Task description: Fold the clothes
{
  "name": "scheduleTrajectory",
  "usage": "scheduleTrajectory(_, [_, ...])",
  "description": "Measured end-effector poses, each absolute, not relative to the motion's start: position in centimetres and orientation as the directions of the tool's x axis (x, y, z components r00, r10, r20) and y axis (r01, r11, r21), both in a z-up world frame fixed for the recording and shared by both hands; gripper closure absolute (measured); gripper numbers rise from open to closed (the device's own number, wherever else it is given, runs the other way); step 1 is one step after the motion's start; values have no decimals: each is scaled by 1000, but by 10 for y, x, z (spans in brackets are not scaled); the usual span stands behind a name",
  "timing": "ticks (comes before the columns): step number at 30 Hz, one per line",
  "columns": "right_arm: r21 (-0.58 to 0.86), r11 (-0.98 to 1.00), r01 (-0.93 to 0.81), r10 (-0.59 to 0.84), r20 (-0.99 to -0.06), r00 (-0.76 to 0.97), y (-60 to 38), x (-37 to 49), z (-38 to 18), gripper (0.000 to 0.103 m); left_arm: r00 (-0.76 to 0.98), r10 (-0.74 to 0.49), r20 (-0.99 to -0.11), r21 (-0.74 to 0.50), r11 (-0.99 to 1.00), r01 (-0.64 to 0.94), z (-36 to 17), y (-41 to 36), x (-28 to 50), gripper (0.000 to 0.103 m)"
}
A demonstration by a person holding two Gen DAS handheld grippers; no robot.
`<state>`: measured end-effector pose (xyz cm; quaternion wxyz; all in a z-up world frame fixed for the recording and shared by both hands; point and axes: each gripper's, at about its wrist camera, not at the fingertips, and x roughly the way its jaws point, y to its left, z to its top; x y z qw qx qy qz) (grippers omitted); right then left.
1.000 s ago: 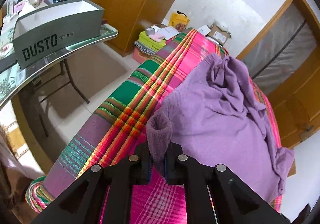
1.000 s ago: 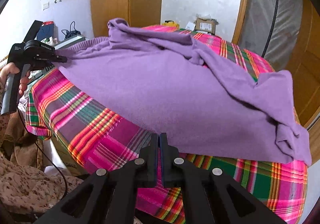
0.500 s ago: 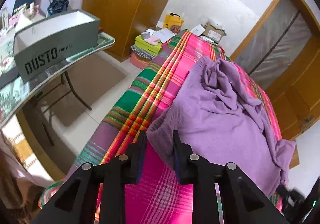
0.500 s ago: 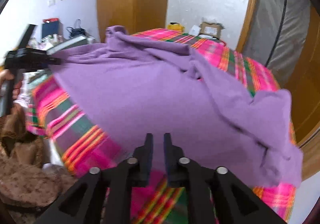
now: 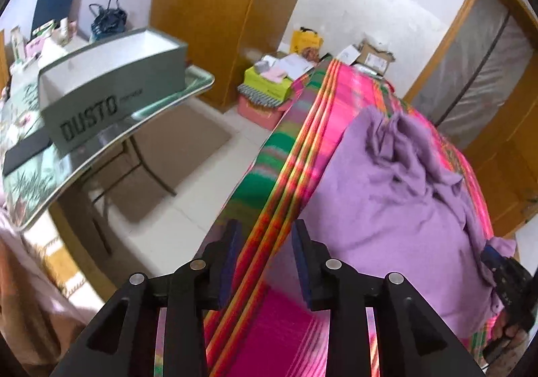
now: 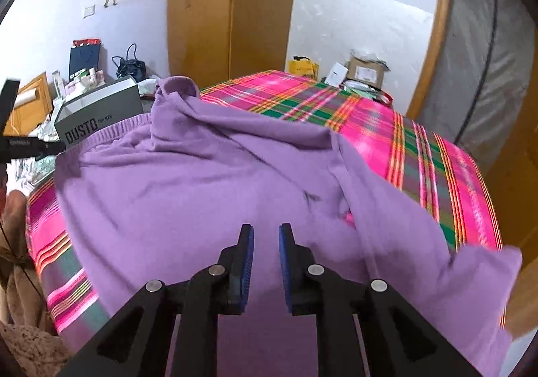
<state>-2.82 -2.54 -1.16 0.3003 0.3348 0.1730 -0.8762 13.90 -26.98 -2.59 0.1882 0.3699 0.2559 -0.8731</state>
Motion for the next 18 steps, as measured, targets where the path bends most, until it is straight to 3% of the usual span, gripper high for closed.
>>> scheduleTrajectory(5, [-160,-713,683,-422,-680,-599,-50,-55,-10,81,-673,-113,-731,-266,-861,434,-13,-262,91,68])
scheduleTrajectory(11, [-278,-622,732,-407,-684,-605,-83,-81,-16,80,-655,-104,-748,-189,-914,360,-9,-248,37,67])
scheduleTrajectory(13, [-314,-593,742,-400,-685,-609,-92,-88,-21,80,-646,-103,-756,-158,-929,334,-10,-246,21,62])
scheduleTrajectory(18, [-425,-559,712,-333,-671,-662,-99,-111,-28,80,-628,-89,-773,-157,-932,326,-12,-258,-11,62])
